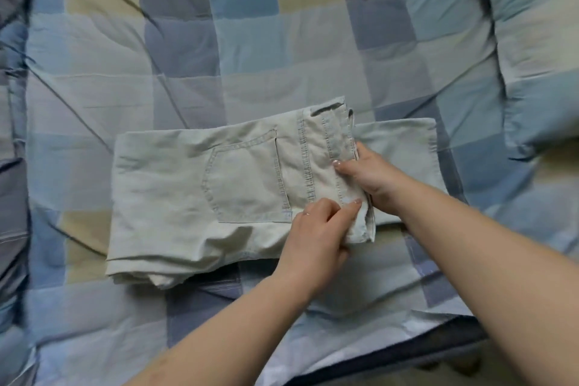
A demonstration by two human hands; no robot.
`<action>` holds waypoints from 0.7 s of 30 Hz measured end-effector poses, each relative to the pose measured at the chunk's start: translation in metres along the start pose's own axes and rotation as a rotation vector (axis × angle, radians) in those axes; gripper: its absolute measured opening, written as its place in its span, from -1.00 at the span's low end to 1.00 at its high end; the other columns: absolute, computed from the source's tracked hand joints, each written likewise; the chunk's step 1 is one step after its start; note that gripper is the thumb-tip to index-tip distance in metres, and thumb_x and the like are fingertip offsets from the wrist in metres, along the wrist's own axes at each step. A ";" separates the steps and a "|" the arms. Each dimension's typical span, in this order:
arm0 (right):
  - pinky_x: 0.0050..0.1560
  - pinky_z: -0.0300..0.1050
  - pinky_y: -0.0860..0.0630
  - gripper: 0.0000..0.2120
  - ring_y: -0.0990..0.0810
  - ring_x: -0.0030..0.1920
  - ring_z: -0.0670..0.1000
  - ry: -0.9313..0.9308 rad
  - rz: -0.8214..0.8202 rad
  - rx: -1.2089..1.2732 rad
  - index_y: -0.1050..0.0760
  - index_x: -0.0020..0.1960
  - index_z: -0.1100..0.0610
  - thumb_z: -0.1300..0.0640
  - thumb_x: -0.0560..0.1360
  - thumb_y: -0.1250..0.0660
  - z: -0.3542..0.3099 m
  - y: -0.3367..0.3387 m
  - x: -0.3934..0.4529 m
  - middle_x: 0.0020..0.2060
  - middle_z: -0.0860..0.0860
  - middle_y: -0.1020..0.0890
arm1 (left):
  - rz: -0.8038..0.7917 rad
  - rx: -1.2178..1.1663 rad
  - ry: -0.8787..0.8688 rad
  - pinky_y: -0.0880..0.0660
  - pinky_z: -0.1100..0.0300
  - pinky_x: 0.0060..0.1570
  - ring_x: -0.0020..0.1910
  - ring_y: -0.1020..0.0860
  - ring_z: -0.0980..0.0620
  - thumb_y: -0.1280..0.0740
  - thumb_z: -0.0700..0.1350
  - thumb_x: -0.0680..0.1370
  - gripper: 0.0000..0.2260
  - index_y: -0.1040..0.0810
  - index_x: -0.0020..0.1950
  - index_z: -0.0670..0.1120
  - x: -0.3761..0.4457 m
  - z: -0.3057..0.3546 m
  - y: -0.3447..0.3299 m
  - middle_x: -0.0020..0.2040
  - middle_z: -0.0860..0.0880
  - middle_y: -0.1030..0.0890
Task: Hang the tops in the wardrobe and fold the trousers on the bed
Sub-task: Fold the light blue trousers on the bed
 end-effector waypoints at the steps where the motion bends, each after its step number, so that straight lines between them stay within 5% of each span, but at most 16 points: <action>1: -0.08 -0.15 -0.57 -0.54 -0.63 -0.02 -0.03 0.012 0.007 -0.006 -0.36 0.32 -0.03 0.39 0.54 -0.18 0.002 0.019 0.002 -0.01 -0.04 -0.64 | -0.005 -0.005 -0.010 -0.35 0.06 0.05 0.06 -0.43 -0.15 -0.36 -0.23 0.39 -0.36 -0.35 0.46 0.02 0.011 0.010 -0.011 0.11 -0.11 -0.45; 7: 0.20 0.08 -0.50 -0.47 -0.58 0.15 0.10 0.020 0.131 -0.038 -0.27 0.45 0.01 0.37 0.56 -0.19 0.019 0.146 0.003 0.19 0.09 -0.58 | -0.031 -0.067 -0.113 -0.38 -0.05 0.04 0.05 -0.43 -0.21 -0.30 -0.25 0.46 -0.52 -0.46 0.39 -0.04 0.071 0.086 -0.073 0.09 -0.17 -0.47; 14: 0.08 -0.06 -0.53 -0.47 -0.59 0.06 0.00 0.041 0.188 -0.111 -0.24 0.48 0.01 0.35 0.57 -0.19 0.031 0.211 0.011 0.19 0.07 -0.57 | -0.067 -0.069 -0.127 -0.41 -0.07 0.04 0.08 -0.42 -0.24 -0.29 -0.24 0.49 -0.57 -0.46 0.36 -0.07 0.112 0.127 -0.118 0.14 -0.17 -0.47; 17: 0.31 -0.07 -0.37 -0.45 -0.48 0.27 0.08 0.019 0.429 -0.449 -0.18 0.51 -0.06 0.22 0.57 -0.21 0.042 0.233 0.019 0.33 0.08 -0.47 | -0.180 -0.097 -0.101 -0.37 -0.03 0.19 0.22 -0.38 -0.19 -0.32 -0.22 0.48 -0.52 -0.41 0.41 -0.07 0.103 0.112 -0.129 0.26 -0.14 -0.44; 19: 0.31 -0.08 -0.30 -0.48 -0.40 0.34 0.15 0.005 0.637 -0.645 -0.23 0.49 -0.04 0.16 0.57 -0.22 0.046 0.236 0.011 0.38 0.14 -0.40 | -0.236 -0.148 -0.005 -0.36 0.05 0.24 0.25 -0.38 -0.10 -0.32 -0.21 0.49 -0.56 -0.44 0.38 -0.05 0.083 0.086 -0.130 0.26 -0.09 -0.45; 21: 0.27 -0.16 -0.28 -0.55 -0.39 0.32 0.15 0.126 0.671 -0.698 -0.37 0.42 0.03 0.21 0.53 -0.24 0.051 0.213 0.000 0.35 0.16 -0.42 | -0.256 -0.225 0.142 -0.37 0.20 0.20 0.19 -0.43 0.04 -0.31 -0.16 0.53 -0.67 -0.51 0.30 -0.01 0.052 0.051 -0.125 0.19 -0.01 -0.50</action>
Point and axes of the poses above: each hand's wrist, its own x-axis towards the middle knuckle, its own y-axis out of the back of the hand, z = x × y, the point moved 5 cm from there along x, towards the middle knuckle
